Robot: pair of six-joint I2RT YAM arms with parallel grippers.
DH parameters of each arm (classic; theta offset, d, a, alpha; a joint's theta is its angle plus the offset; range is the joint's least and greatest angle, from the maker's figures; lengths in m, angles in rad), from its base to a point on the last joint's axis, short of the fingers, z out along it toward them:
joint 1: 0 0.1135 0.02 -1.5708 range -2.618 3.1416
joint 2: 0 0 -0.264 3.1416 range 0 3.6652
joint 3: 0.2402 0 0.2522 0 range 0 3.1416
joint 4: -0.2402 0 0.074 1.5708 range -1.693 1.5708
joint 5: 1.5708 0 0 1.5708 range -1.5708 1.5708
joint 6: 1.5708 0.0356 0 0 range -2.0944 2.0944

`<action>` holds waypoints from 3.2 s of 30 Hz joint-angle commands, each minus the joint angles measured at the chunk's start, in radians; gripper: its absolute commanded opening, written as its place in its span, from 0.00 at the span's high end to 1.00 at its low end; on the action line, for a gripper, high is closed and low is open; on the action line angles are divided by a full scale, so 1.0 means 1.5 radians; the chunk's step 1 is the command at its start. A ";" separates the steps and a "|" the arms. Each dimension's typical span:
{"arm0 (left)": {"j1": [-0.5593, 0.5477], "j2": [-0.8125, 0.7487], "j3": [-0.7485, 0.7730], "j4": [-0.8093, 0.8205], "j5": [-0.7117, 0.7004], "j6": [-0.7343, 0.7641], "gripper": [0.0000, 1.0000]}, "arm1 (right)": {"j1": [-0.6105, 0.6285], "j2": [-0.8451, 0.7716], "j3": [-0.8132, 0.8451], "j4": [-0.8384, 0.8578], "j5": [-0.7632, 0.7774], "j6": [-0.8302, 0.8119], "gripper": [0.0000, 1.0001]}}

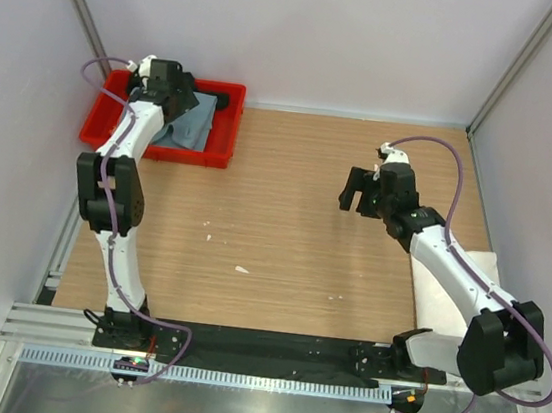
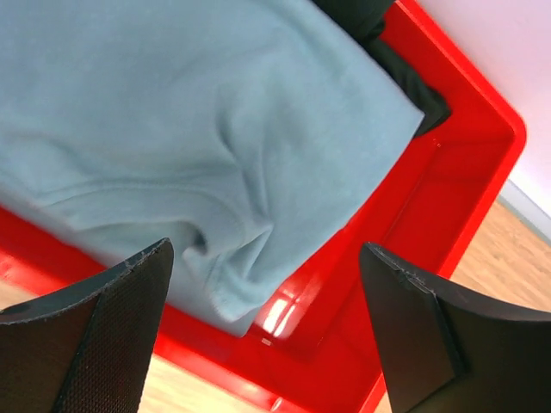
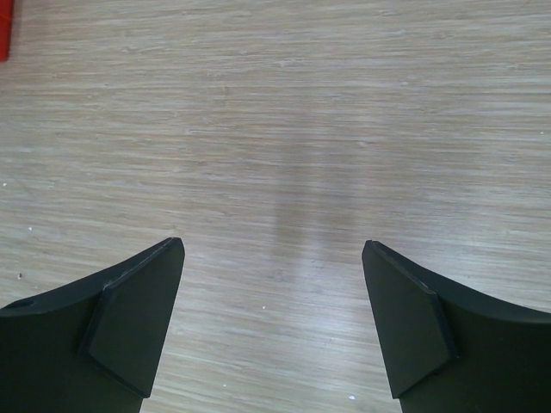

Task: Fold and stack the t-shirts
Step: Grab the tshirt from the pile, then move the tshirt to the center of the board, then flatten the tshirt out

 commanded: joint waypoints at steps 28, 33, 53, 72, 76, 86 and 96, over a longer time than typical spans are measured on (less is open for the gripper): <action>0.039 0.213 0.287 -0.155 0.018 -0.141 1.00 | 0.001 0.048 0.074 -0.020 0.030 -0.001 0.10; 0.049 0.122 0.260 0.016 0.198 -0.225 1.00 | 0.001 0.036 0.070 -0.019 0.025 0.013 0.10; 0.046 -0.131 0.431 0.555 0.347 -0.725 1.00 | 0.002 -0.018 0.023 0.045 -0.017 0.068 0.11; -0.215 -0.265 0.269 -0.244 0.426 -0.284 1.00 | 0.018 -0.129 0.002 -0.006 -0.058 0.080 0.12; -0.280 -0.272 0.132 -0.231 0.429 -0.278 1.00 | 0.042 -0.171 -0.020 0.021 -0.144 0.075 0.11; -0.366 -0.293 -0.002 -0.180 0.411 -0.313 1.00 | 0.273 -0.137 -0.086 0.255 -0.114 0.026 0.07; -0.372 -0.324 0.000 -0.183 0.409 -0.327 1.00 | 0.330 -0.050 -0.113 0.404 0.047 -0.025 0.20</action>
